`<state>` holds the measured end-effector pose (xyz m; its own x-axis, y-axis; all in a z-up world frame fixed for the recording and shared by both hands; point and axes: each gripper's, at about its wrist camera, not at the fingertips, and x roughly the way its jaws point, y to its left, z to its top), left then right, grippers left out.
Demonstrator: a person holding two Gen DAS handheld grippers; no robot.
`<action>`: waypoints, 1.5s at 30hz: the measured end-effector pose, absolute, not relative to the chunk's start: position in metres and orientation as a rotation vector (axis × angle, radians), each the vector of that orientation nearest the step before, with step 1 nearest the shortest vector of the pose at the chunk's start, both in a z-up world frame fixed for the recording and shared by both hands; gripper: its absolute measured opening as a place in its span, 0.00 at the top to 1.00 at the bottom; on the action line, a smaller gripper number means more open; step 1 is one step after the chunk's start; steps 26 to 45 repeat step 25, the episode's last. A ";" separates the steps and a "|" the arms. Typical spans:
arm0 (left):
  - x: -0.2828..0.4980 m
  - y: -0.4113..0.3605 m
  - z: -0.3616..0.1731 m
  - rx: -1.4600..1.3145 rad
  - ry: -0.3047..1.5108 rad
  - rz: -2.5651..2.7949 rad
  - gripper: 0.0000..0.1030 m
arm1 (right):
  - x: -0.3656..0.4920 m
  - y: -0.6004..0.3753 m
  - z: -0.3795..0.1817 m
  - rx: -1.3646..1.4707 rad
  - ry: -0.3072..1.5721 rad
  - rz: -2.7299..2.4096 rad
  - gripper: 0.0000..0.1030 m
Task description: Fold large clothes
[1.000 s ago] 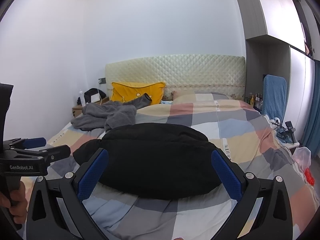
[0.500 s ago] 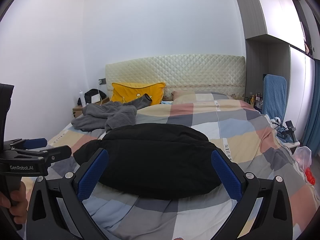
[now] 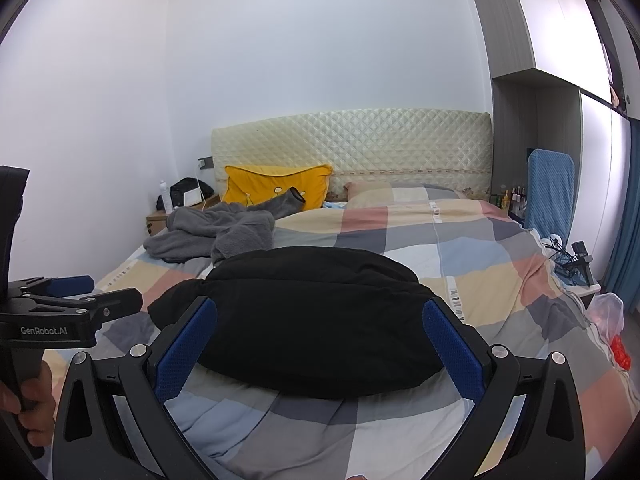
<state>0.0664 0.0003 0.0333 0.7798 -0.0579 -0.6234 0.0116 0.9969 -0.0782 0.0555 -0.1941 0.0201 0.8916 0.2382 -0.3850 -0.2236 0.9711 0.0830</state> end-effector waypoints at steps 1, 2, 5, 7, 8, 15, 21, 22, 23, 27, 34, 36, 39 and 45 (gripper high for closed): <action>0.066 0.000 0.033 -0.072 0.675 -0.039 0.00 | 0.055 -0.194 0.020 0.037 0.405 0.238 0.00; 0.067 0.001 0.034 -0.072 0.675 -0.038 0.00 | 0.055 -0.194 0.020 0.037 0.405 0.238 0.00; 0.066 0.000 0.034 -0.074 0.675 -0.038 0.00 | 0.055 -0.194 0.020 0.037 0.403 0.238 0.00; 0.067 0.000 0.034 -0.073 0.675 -0.038 0.00 | 0.055 -0.193 0.020 0.037 0.403 0.239 0.00; 0.066 0.000 0.034 -0.071 0.675 -0.038 0.00 | 0.056 -0.192 0.020 0.038 0.404 0.239 0.00; 0.067 0.001 0.034 -0.073 0.677 -0.039 0.00 | 0.055 -0.193 0.020 0.038 0.403 0.239 0.00; 0.067 0.000 0.034 -0.073 0.679 -0.039 0.00 | 0.056 -0.192 0.020 0.036 0.401 0.238 0.00; 0.067 0.000 0.035 -0.072 0.680 -0.038 0.00 | 0.055 -0.192 0.020 0.038 0.402 0.237 0.00; 0.067 0.000 0.035 -0.072 0.681 -0.039 0.00 | 0.055 -0.191 0.020 0.040 0.403 0.238 0.00; 0.067 -0.001 0.036 -0.073 0.677 -0.039 0.00 | 0.054 -0.191 0.020 0.041 0.403 0.238 0.00; 0.067 -0.001 0.036 -0.073 0.677 -0.039 0.00 | 0.054 -0.191 0.020 0.041 0.403 0.238 0.00; 0.067 -0.001 0.036 -0.073 0.677 -0.039 0.00 | 0.054 -0.191 0.020 0.041 0.403 0.238 0.00; 0.067 -0.001 0.036 -0.073 0.677 -0.039 0.00 | 0.054 -0.191 0.020 0.041 0.403 0.238 0.00; 0.067 -0.001 0.036 -0.073 0.677 -0.039 0.00 | 0.054 -0.191 0.020 0.041 0.403 0.238 0.00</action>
